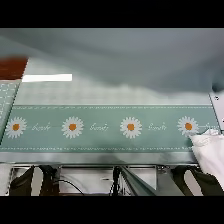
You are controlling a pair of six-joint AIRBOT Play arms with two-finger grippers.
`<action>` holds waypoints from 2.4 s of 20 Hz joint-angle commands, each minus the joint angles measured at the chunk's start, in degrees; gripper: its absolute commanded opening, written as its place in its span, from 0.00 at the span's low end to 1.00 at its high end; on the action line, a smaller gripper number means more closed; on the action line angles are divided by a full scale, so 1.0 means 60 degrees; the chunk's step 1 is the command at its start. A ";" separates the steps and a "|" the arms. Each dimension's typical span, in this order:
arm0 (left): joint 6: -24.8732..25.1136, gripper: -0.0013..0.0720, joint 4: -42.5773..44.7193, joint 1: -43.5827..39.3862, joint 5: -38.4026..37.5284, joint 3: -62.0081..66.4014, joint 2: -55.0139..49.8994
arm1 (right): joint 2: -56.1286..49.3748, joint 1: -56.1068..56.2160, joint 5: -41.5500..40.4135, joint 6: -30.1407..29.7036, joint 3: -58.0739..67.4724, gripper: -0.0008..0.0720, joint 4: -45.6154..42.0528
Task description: Fold the shirts.
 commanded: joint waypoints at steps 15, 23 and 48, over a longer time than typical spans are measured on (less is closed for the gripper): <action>-0.0168 0.06 0.0470 -0.0444 -0.6014 -0.3814 0.0361 | -0.0066 0.0572 0.6309 -0.0492 -0.2484 0.04 -0.1035; 0.1224 0.06 0.0331 -0.2514 -0.0025 -0.9632 -0.3169 | -0.4736 0.0572 0.0171 -0.1060 -0.5803 0.04 0.0732; 0.5493 0.06 -0.1606 -0.4426 0.4954 -0.4634 -1.1406 | -0.9074 0.1814 -0.4736 -0.2452 -0.5803 0.04 0.1698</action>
